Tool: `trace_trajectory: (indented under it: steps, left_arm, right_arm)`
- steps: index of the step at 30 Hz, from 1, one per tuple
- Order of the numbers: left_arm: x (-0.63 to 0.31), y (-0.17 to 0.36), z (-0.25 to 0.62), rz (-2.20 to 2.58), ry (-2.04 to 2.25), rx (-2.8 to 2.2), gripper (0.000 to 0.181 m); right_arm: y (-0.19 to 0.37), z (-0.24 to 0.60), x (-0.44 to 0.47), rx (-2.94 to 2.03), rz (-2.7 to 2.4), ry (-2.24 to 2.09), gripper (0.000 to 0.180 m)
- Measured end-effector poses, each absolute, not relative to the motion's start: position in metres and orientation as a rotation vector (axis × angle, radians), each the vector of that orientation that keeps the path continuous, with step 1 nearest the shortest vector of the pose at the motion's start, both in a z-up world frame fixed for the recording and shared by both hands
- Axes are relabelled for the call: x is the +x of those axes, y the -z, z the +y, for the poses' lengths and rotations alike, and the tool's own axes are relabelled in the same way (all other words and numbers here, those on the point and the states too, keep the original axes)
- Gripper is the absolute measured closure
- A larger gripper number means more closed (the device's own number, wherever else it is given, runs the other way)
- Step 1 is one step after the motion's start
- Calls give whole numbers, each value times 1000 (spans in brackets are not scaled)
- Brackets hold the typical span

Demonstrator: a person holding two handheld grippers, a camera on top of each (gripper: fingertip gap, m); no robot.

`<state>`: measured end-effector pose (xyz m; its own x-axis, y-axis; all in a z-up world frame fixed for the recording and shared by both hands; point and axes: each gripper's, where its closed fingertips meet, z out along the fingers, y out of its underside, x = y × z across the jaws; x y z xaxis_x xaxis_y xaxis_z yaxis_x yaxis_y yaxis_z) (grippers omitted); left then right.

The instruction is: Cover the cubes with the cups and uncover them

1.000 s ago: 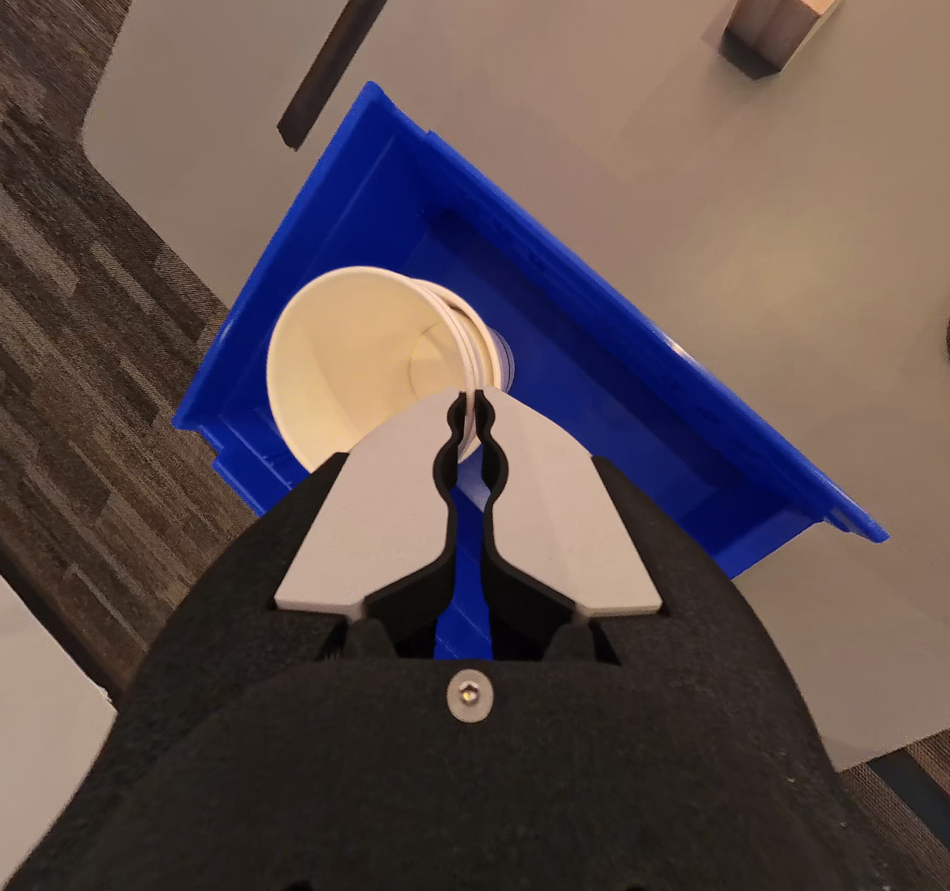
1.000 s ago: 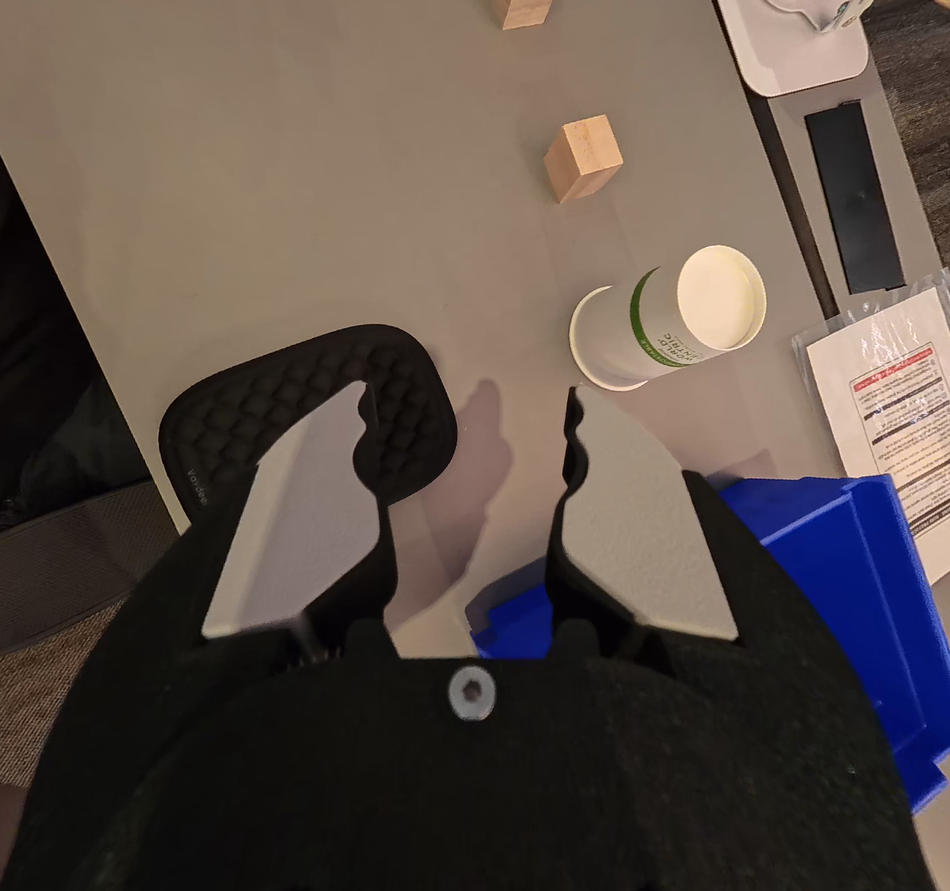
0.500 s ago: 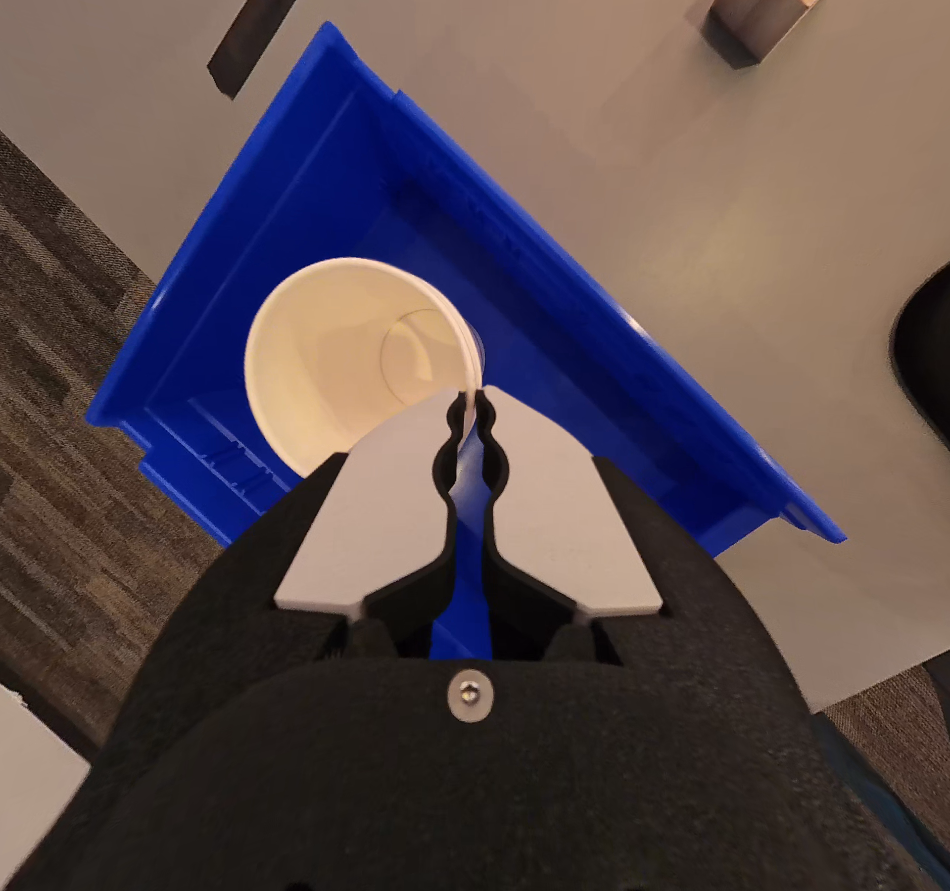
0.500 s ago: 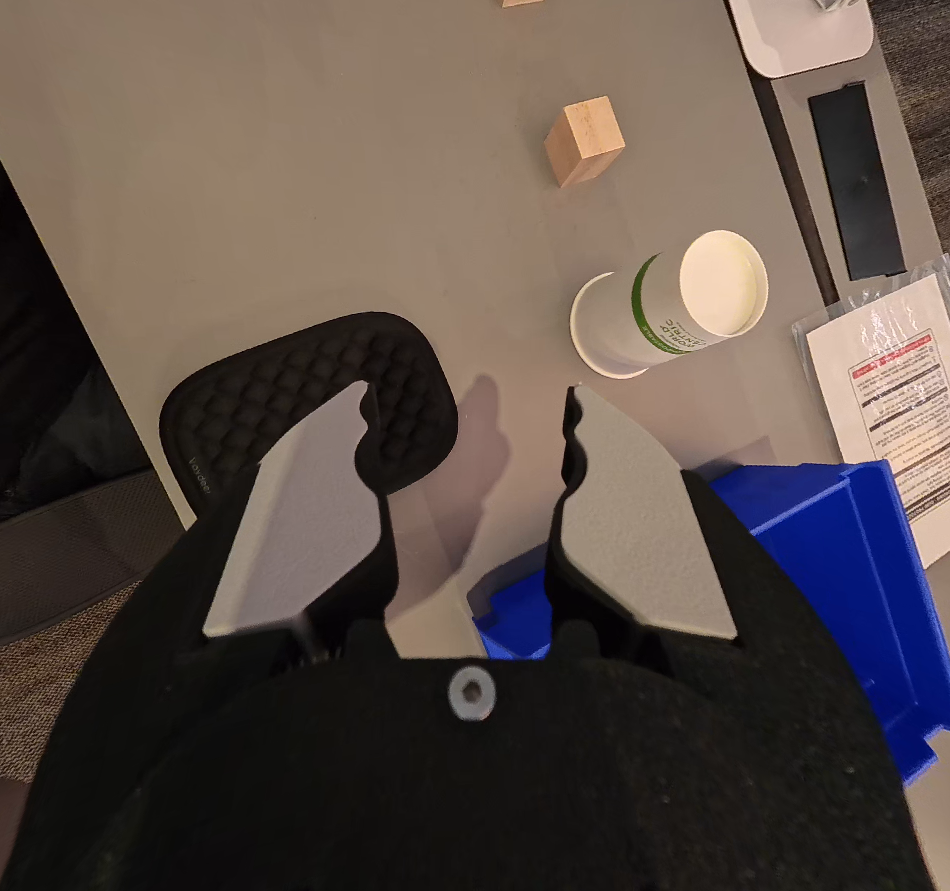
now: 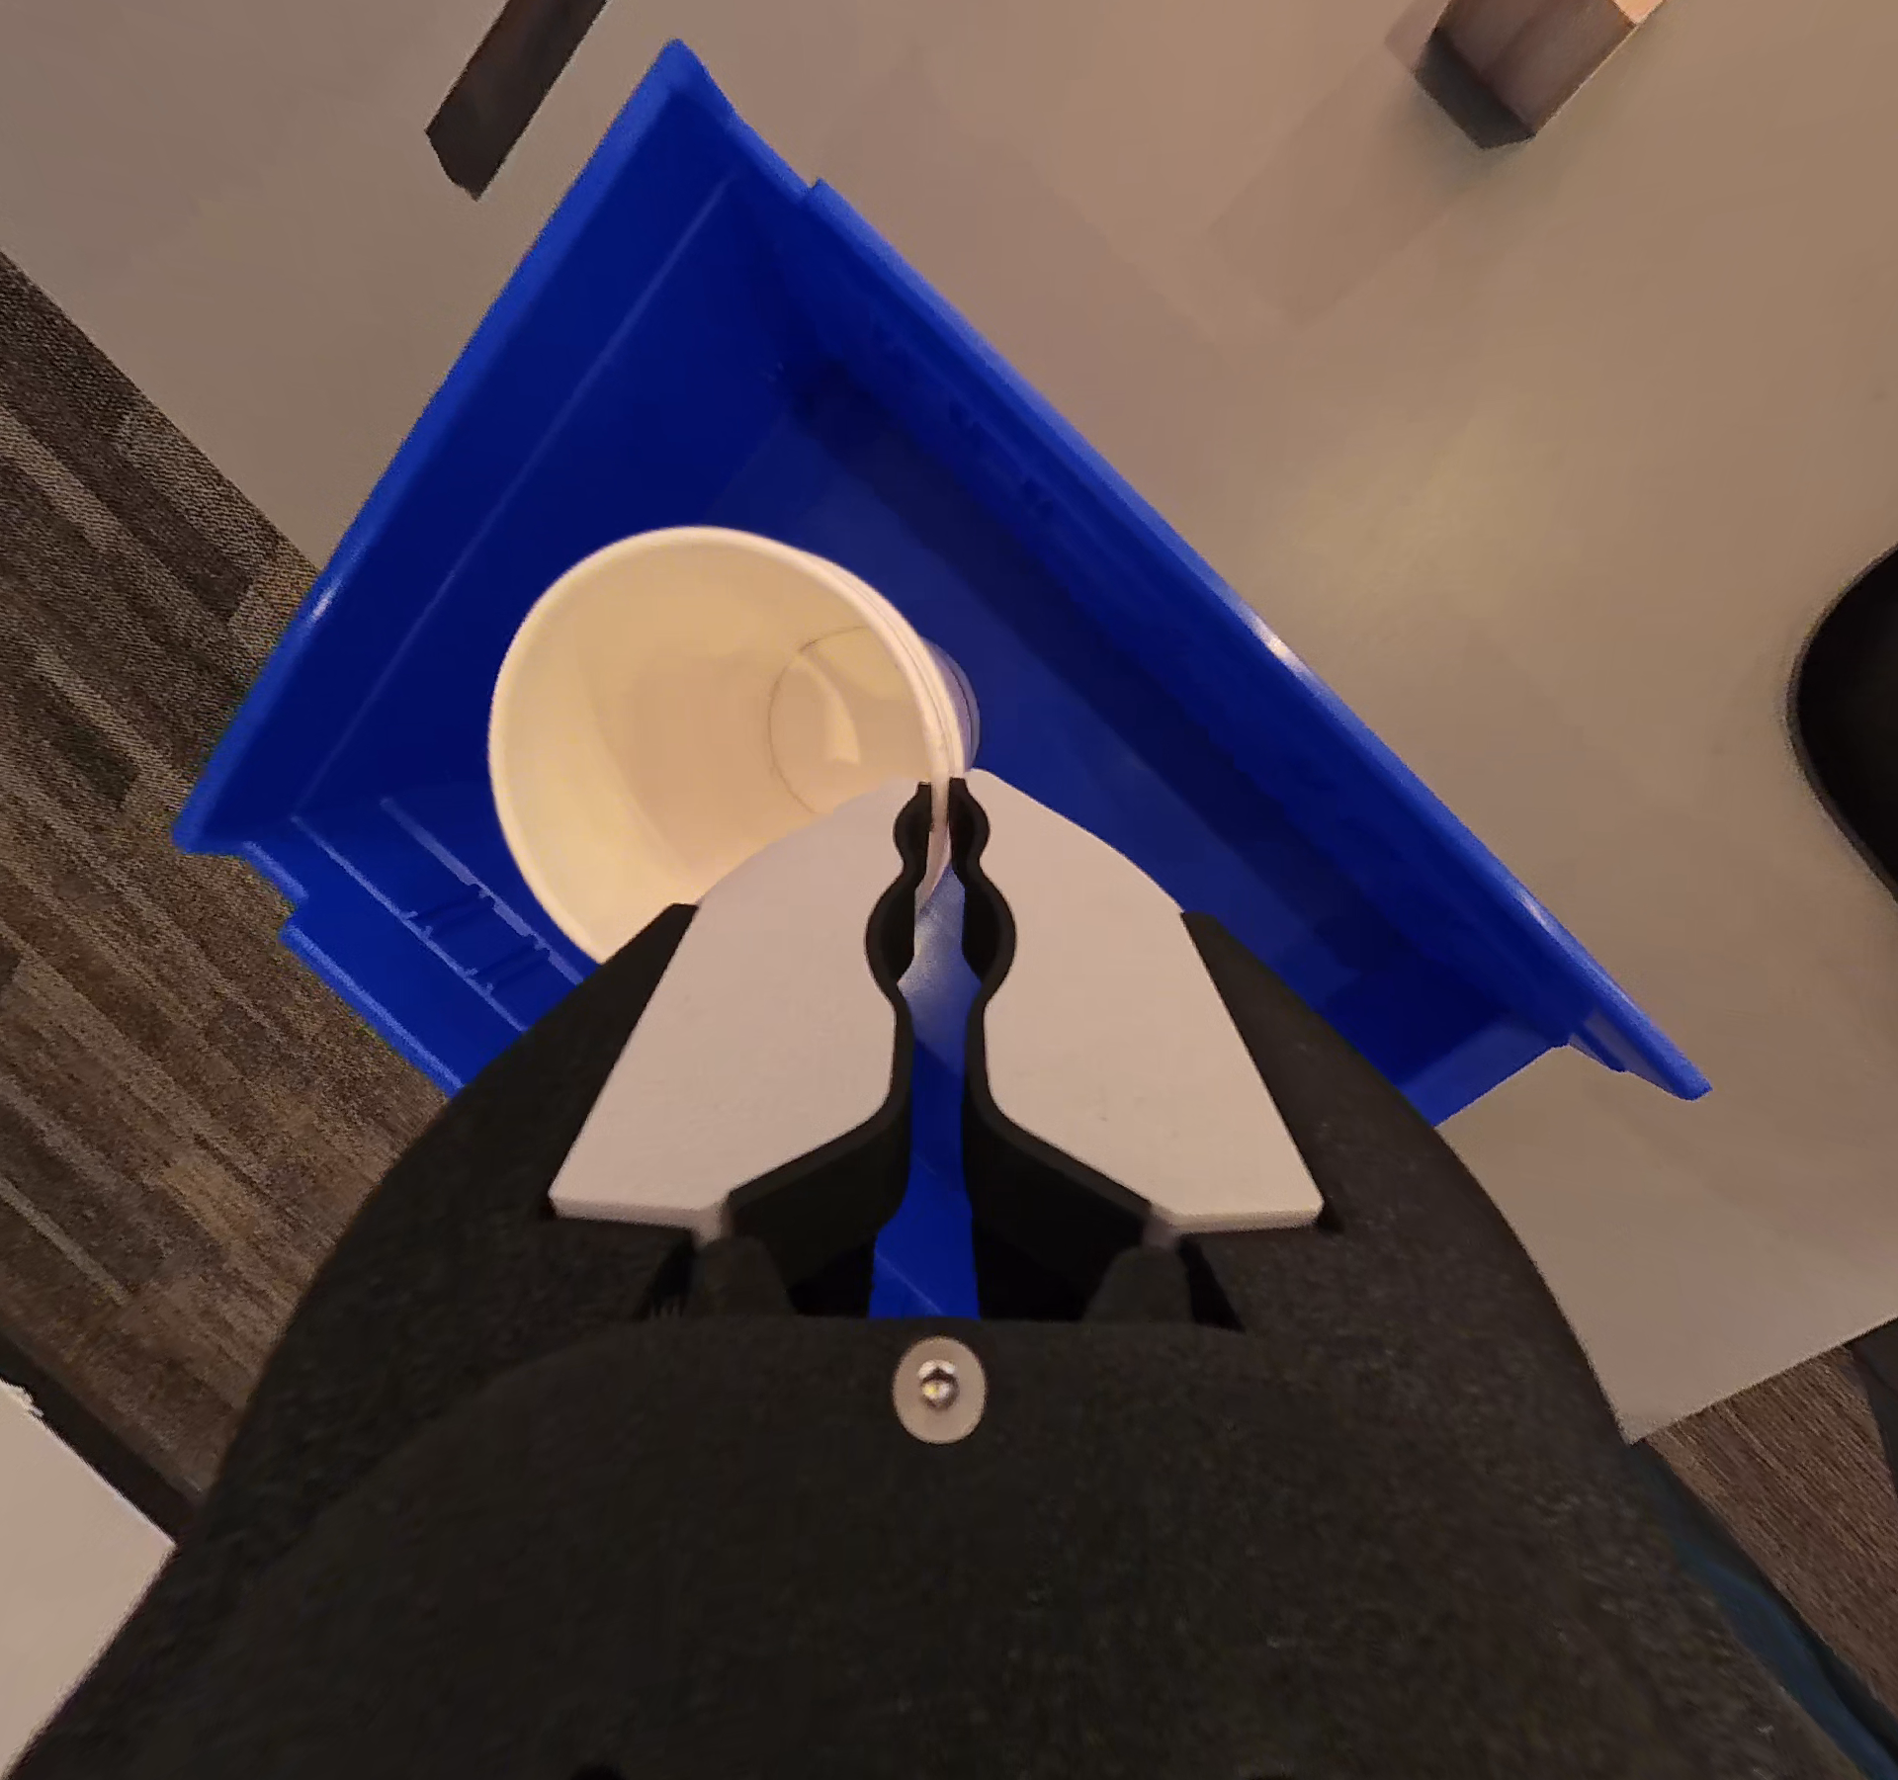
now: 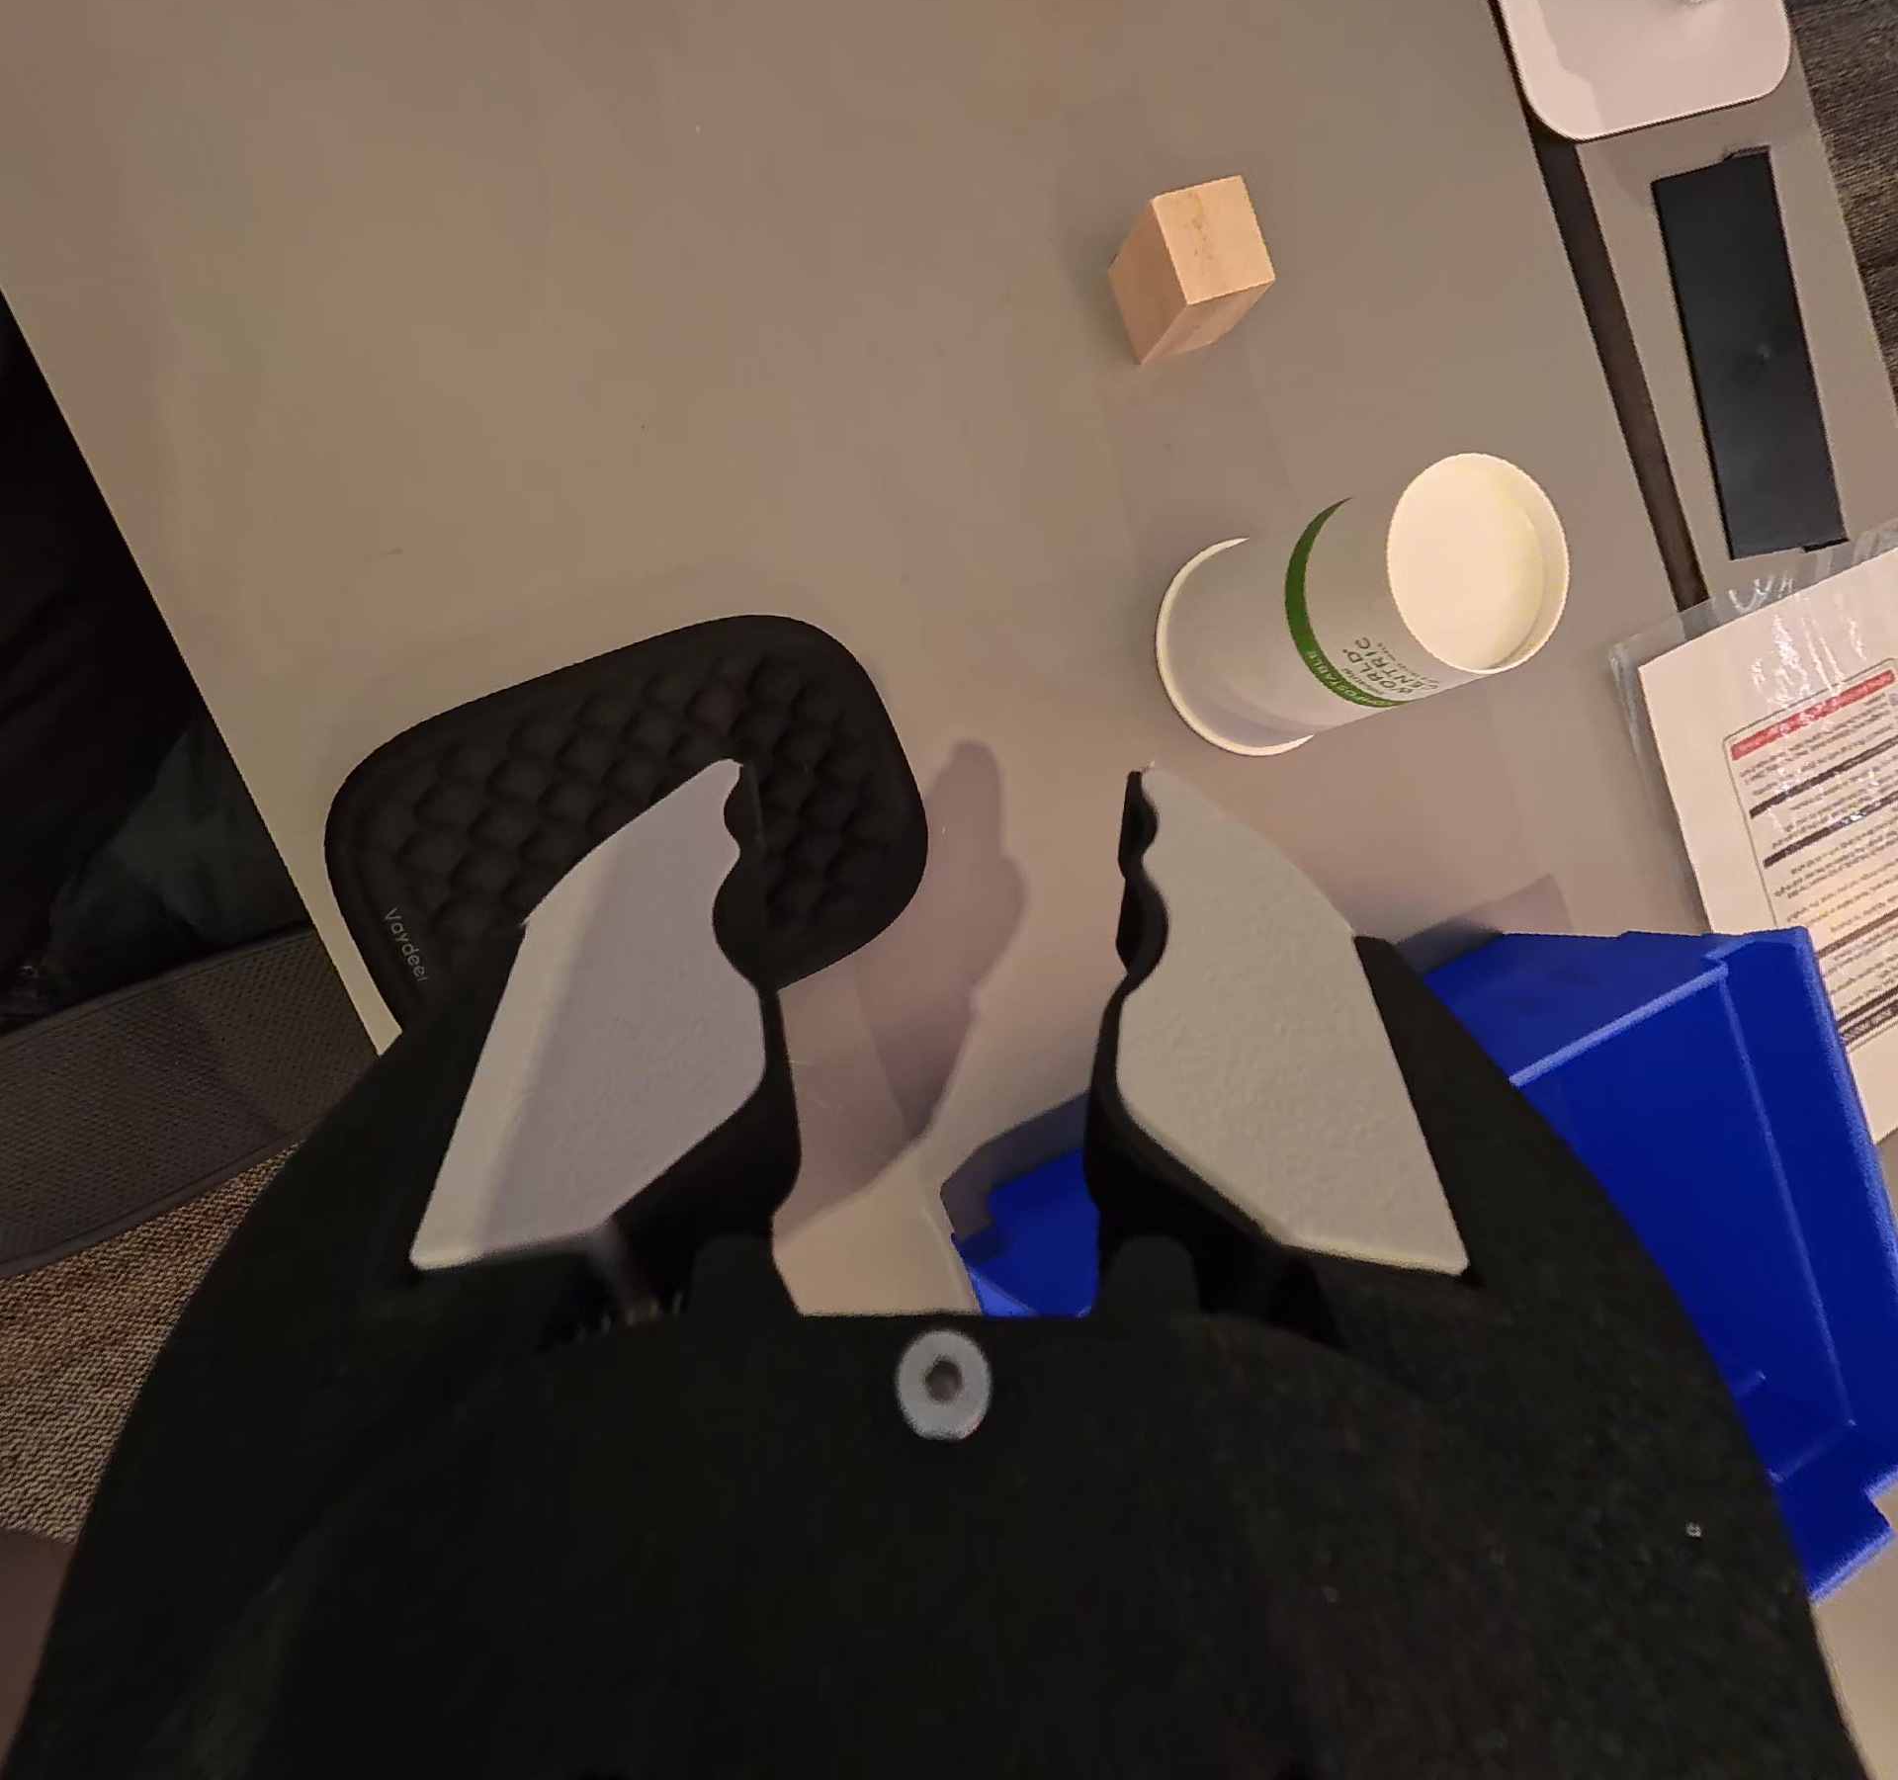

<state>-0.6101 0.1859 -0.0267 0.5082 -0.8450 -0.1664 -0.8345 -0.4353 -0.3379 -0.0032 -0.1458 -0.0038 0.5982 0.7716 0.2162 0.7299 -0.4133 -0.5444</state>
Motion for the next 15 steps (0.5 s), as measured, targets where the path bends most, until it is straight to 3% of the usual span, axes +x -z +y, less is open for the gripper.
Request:
trace_trajectory:
  steps: [1,15]
  left_arm:
    - [-609,25,186,1394,42,-2369,178]
    - [-606,25,179,1423,54,-2397,178]
  right_arm:
    - [4,-146,-3,-2224,-1182,-89,113]
    - [10,-146,-2,-2231,-1188,-88,115]
